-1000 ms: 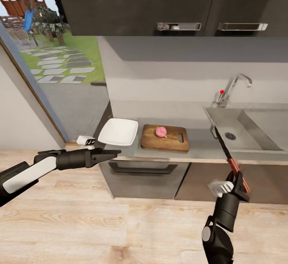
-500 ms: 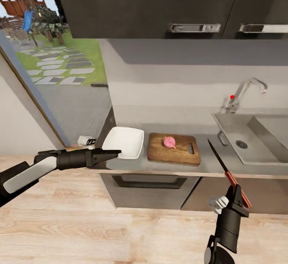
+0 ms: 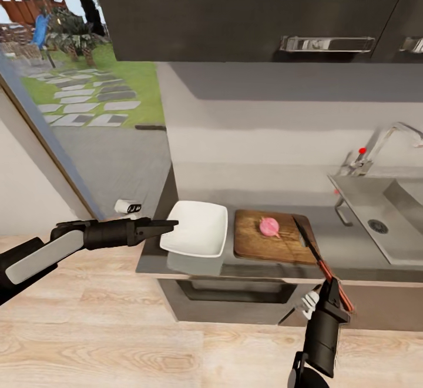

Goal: In the kitchen, take the Vidalia onion out of the sink, dice it on the chopping board with the paring knife, put the diced onion into the bowl on the countertop, then place both the paring knife and the chopping board into the sink.

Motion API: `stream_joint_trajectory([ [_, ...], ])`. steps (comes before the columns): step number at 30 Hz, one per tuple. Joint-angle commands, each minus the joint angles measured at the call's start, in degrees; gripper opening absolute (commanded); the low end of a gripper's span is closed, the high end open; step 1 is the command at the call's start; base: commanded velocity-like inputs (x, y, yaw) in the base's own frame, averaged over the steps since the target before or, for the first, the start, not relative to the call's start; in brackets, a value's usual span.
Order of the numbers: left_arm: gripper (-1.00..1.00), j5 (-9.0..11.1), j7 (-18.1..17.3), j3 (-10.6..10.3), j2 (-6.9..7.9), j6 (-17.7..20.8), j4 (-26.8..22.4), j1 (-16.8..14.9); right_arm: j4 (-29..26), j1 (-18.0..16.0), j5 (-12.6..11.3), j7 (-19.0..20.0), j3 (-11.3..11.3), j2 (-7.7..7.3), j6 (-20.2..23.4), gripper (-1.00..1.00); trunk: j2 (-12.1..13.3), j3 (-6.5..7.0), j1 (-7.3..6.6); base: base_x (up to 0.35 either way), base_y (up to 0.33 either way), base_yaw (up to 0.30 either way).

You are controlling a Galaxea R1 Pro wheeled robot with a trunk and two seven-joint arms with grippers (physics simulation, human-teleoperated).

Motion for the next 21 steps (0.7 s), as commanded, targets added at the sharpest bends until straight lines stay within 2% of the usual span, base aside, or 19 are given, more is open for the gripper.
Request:
stream_joint_trajectory([
  [1,1.0,0.61,-0.03,-0.19,-0.02,0.43,-0.01,-0.13,0.0,-0.03,0.45,0.97,-0.09,0.06,-0.62,-1.0,-0.11,-0.1,0.06,0.223,0.009,0.0],
  [7,1.0,0.64,-0.03,-0.19,-0.05,0.45,0.08,-0.13,0.04,-0.03,0.72,2.36,-0.08,0.06,-3.11,-1.0,-0.11,-0.1,0.06,0.129,0.003,0.0],
  [13,1.0,0.73,0.19,-0.19,-0.11,0.57,0.19,-0.13,0.04,-0.03,0.98,2.43,-0.08,0.06,-2.99,-1.0,-0.11,-0.1,0.06,0.018,0.0,0.0],
  [16,1.0,0.78,1.58,-0.19,-0.14,0.59,0.76,-0.13,0.08,-0.03,0.72,2.58,-0.08,0.06,-2.76,-1.0,-0.11,-0.1,0.06,0.023,0.017,0.0],
  [21,1.0,0.73,1.83,-0.19,-0.17,0.55,0.83,-0.13,0.02,-0.03,0.38,2.82,-0.08,0.06,-2.79,-1.0,-0.11,-0.1,0.06,0.165,0.142,0.0],
])
